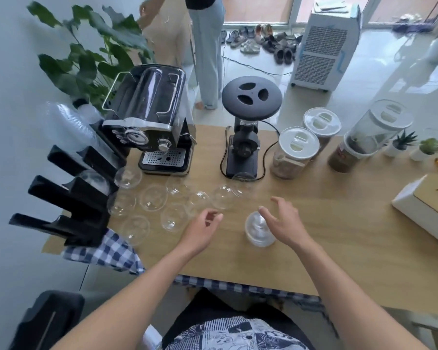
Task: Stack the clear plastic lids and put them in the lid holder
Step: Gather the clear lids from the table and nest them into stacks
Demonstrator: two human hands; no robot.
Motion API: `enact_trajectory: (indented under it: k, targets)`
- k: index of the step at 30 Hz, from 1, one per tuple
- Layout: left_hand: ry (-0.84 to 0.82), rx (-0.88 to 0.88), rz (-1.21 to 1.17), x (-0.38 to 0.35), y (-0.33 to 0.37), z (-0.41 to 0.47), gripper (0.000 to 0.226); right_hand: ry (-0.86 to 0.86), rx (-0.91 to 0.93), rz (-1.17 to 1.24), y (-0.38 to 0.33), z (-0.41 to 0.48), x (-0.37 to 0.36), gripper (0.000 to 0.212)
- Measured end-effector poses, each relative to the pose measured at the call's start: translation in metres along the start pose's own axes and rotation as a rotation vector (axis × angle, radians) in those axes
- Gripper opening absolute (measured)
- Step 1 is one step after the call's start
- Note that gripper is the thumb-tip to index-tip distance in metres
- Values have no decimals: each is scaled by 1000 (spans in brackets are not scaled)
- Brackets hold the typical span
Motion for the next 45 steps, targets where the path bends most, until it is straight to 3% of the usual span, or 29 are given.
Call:
enact_trajectory:
  k: [2, 5, 11, 17, 21, 25, 28, 31, 36, 39, 45]
  targets:
    - [58, -75, 143, 38, -15, 0, 31, 59, 81, -32, -31, -2, -8, 63]
    - [123, -142, 286, 93, -46, -1, 22, 97, 234, -86, -78, -3, -39, 53]
    - [192, -88, 498, 165, -120, -14, 38, -85, 416, -235, -140, -4, -142, 45]
    - [56, -87, 666, 165, -154, -23, 73, -268, 419, -462, -156, -7, -225, 63]
    - [2, -96, 645, 160, -159, -24, 65, -227, 349, -556, -146, 0, -249, 55]
    - [-6, -117, 530, 167, -156, -25, 43, -150, 342, -403, -139, 2, -246, 24]
    - [14, -101, 219, 179, -156, -24, 32, -150, 294, -77, -134, -1, -234, 9]
    - [16, -27, -194, 185, -159, -23, 23, -202, 87, 339, -119, -9, -221, 10]
    - [-8, 182, -768, 177, -182, -11, 29, -185, -244, 906, -82, -17, -222, 29]
    - [-96, 231, -941, 160, -180, -9, 31, -156, -319, 931, -73, -20, -230, 29]
    - [-161, 298, -801, 123, -172, 1, 30, -80, -338, 842, -64, -25, -245, 24]
Point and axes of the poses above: each hand's wrist, its own z-axis towards the middle knuckle, its own x-axis out of the back of the hand, y = z × x, the point moved 8 cm from there along z, towards the middle knuckle, and after that the axes turned 2 degrees about -y, right-handed, at the moved point
